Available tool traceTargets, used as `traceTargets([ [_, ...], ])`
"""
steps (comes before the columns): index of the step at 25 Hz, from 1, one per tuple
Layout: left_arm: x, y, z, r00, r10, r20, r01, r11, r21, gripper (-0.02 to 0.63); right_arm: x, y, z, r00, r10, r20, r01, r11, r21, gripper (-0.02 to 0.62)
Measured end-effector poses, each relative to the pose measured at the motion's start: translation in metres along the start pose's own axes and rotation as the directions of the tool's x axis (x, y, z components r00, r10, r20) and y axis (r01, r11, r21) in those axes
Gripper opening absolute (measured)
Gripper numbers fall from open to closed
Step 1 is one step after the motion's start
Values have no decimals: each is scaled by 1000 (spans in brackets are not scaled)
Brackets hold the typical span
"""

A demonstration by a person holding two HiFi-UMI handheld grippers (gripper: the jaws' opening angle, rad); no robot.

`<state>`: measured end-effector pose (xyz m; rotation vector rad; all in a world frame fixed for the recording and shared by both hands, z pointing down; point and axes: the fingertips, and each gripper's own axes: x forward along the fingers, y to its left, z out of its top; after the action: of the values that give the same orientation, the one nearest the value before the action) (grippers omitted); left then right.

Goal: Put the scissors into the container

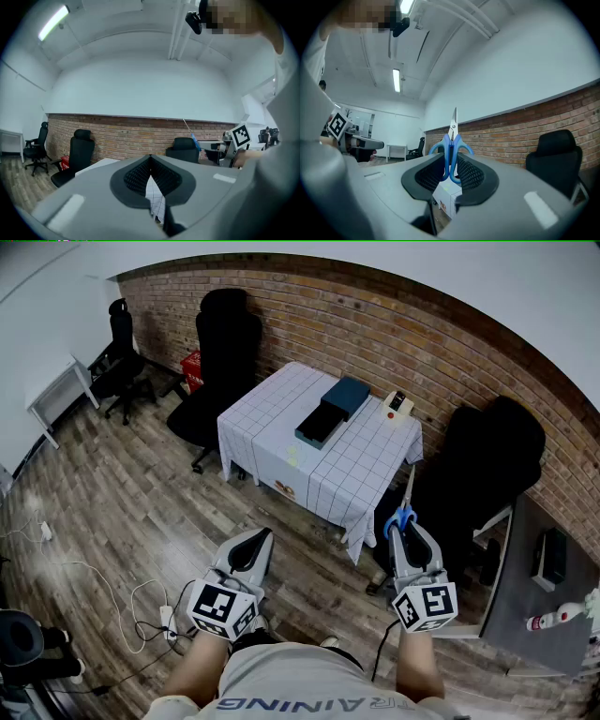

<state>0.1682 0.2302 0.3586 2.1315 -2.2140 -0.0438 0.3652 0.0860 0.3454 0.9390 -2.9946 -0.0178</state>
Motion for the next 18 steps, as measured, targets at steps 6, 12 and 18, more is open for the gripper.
traceTargets([
  [6,-12,22,-3,1000,-5,-4,5,1000,-15,2,7,18,-3,1000,-21,-5,21,1000,3,100],
  [12,-21,43,-4,1000,-8,3,8,1000,-28,2,18,37,-2,1000,-29,-6,29,1000,-9,100],
  [18,-24,67,-5,1000,-20,14,20,999,-40,2,33,55,-4,999,-40,-5,40,999,-16,100],
])
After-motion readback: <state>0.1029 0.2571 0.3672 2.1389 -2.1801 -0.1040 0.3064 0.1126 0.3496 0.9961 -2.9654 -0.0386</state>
